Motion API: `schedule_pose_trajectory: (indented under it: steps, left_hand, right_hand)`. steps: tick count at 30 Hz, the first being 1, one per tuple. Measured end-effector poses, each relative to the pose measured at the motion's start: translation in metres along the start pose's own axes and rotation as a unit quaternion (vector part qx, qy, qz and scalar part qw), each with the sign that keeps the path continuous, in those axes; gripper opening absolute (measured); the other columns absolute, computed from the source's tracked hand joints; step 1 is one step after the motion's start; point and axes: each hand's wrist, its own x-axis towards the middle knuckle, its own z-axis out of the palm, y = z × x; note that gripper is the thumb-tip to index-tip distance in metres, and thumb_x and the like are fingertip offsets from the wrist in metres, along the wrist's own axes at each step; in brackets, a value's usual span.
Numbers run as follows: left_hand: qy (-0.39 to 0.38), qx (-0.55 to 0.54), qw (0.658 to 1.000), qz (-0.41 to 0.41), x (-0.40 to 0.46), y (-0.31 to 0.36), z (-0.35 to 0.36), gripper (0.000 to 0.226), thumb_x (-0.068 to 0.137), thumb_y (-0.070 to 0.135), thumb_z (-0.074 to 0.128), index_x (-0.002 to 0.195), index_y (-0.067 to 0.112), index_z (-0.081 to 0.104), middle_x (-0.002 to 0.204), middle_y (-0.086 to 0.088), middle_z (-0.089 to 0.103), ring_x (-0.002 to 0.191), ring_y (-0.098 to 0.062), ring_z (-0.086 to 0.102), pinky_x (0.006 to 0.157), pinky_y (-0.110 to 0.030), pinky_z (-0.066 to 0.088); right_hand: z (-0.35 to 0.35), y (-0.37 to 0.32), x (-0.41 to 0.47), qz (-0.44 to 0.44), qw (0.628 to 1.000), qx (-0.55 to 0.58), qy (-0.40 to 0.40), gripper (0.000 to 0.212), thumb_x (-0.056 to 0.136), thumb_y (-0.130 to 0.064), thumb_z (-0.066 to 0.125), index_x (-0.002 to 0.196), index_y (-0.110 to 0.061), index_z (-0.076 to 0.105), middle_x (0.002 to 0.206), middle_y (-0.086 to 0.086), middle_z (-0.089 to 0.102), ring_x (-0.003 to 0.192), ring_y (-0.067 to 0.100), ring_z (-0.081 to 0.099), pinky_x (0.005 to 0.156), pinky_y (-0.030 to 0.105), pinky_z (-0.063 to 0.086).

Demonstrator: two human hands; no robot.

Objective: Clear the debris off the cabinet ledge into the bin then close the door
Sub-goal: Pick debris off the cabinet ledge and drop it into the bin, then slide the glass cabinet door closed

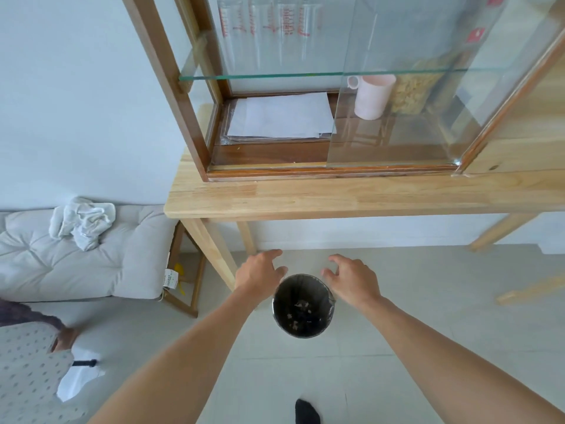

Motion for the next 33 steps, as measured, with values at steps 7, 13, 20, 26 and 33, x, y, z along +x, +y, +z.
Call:
schedule_pose_trajectory:
  steps: [7, 13, 20, 26, 33]
  left_hand:
    - [0.050, 0.006, 0.998, 0.035, -0.029, 0.006, -0.061, 0.055, 0.100, 0.044, 0.063, 0.153, 0.035, 0.048, 0.089, 0.006, 0.071, 0.087, -0.022, 0.070, 0.077, -0.043, 0.063]
    - [0.128, -0.021, 0.990, 0.051, -0.048, 0.020, -0.128, 0.063, 0.100, 0.045, 0.062, 0.157, 0.031, 0.040, 0.086, 0.008, 0.070, 0.092, -0.020, 0.067, 0.070, -0.037, 0.055]
    - [0.197, -0.028, 0.978, 0.060, -0.054, 0.023, -0.197, 0.070, 0.097, 0.049, 0.063, 0.159, 0.033, 0.034, 0.087, 0.017, 0.068, 0.092, -0.019, 0.066, 0.079, -0.040, 0.056]
    - [0.262, -0.037, 0.963, 0.060, -0.043, 0.028, -0.237, 0.093, 0.096, 0.050, 0.067, 0.165, 0.030, 0.008, 0.147, -0.002, 0.050, 0.130, -0.030, 0.052, 0.098, -0.050, 0.050]
    - [0.269, 0.011, 0.962, 0.044, -0.020, 0.033, -0.246, 0.123, 0.088, 0.062, 0.071, 0.162, 0.025, -0.020, 0.175, -0.005, 0.007, 0.148, -0.039, 0.032, 0.110, -0.058, 0.036]
  right_hand:
    - [-0.049, -0.043, -0.020, -0.014, 0.999, 0.007, 0.046, 0.049, 0.105, -0.051, 0.054, 0.147, -0.027, 0.061, 0.098, -0.007, 0.080, 0.107, 0.024, 0.073, 0.088, 0.038, 0.057]
    - [-0.101, -0.084, -0.032, -0.039, 0.994, 0.008, 0.099, 0.047, 0.105, -0.051, 0.054, 0.145, -0.028, 0.063, 0.101, -0.007, 0.081, 0.107, 0.027, 0.073, 0.087, 0.038, 0.055]
    - [-0.163, -0.124, -0.028, -0.069, 0.982, 0.012, 0.173, 0.039, 0.105, -0.044, 0.056, 0.140, -0.029, 0.067, 0.095, -0.012, 0.077, 0.110, 0.028, 0.072, 0.089, 0.039, 0.055]
    - [-0.208, -0.138, -0.007, -0.117, 0.960, 0.033, 0.254, 0.031, 0.104, -0.031, 0.063, 0.132, -0.021, 0.073, 0.120, -0.001, 0.078, 0.119, 0.029, 0.069, 0.090, 0.041, 0.056]
    - [-0.255, -0.104, 0.027, -0.219, 0.874, -0.128, 0.414, 0.058, 0.096, -0.019, 0.063, 0.153, -0.011, 0.055, 0.167, 0.020, 0.039, 0.155, 0.046, 0.036, 0.121, 0.065, 0.035]
